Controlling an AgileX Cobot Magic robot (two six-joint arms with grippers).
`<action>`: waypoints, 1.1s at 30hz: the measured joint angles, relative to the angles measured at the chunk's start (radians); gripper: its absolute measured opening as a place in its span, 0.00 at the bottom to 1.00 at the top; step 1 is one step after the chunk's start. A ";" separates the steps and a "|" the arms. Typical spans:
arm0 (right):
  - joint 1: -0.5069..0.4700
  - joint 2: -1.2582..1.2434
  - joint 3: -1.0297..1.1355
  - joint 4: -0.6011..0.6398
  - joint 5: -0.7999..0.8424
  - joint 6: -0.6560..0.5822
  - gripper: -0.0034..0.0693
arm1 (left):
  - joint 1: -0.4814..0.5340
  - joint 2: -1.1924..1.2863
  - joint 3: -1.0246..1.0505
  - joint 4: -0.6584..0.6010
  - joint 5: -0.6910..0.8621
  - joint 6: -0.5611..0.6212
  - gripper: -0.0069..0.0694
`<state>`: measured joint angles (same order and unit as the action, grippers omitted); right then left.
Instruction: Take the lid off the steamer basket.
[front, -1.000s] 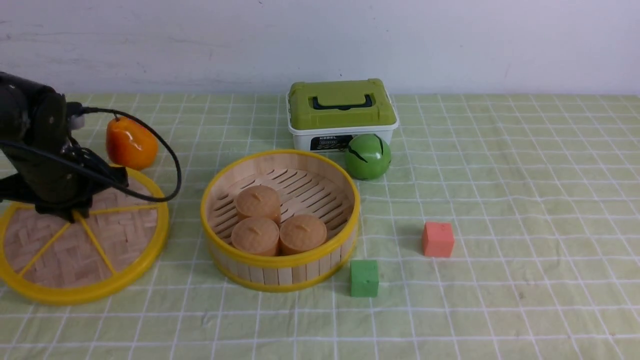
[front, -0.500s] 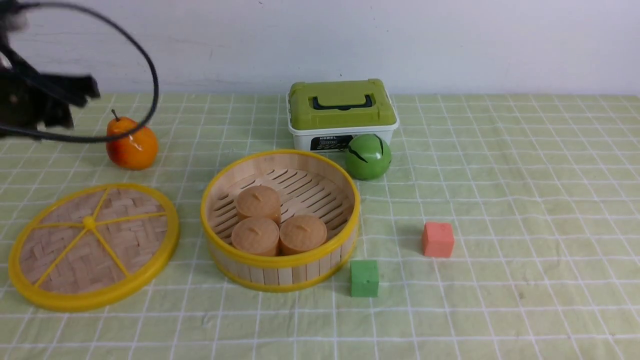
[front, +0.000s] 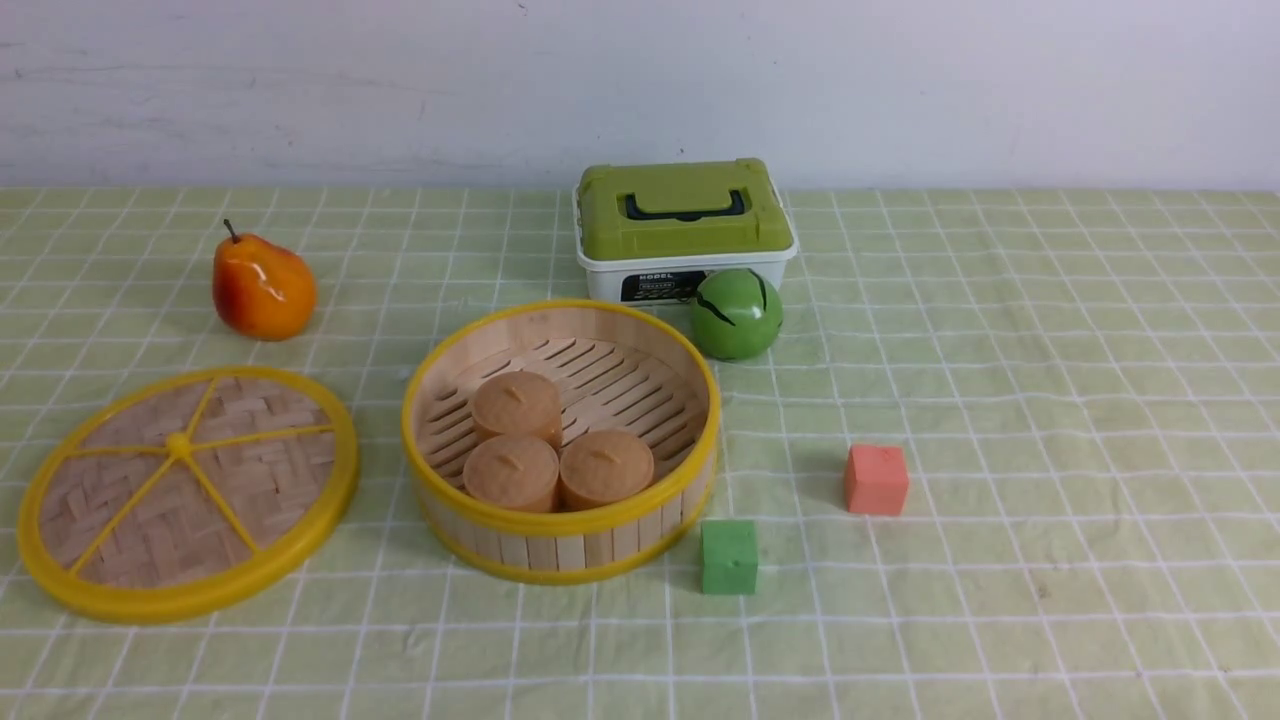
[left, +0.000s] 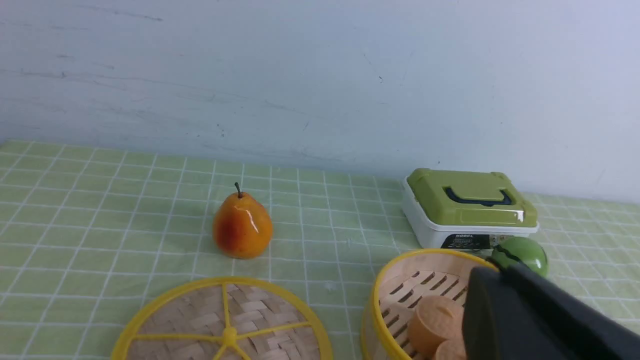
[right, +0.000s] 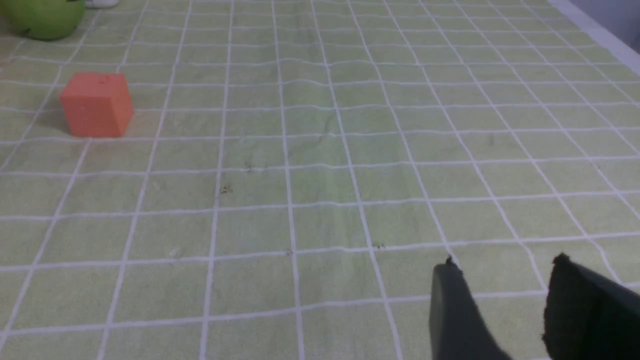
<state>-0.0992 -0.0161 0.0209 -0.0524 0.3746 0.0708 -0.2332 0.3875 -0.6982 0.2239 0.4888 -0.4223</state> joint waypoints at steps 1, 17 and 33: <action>0.000 0.000 0.000 0.000 0.000 0.000 0.38 | 0.000 -0.069 0.061 -0.010 -0.018 0.000 0.07; 0.000 0.000 0.000 0.000 0.000 0.000 0.38 | -0.003 -0.283 0.370 -0.357 -0.054 0.007 0.07; 0.000 0.000 0.000 0.000 0.000 0.000 0.38 | 0.114 -0.393 0.629 -0.144 -0.143 -0.031 0.07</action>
<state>-0.0992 -0.0161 0.0209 -0.0524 0.3746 0.0708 -0.1193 -0.0054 -0.0697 0.0795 0.3457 -0.4537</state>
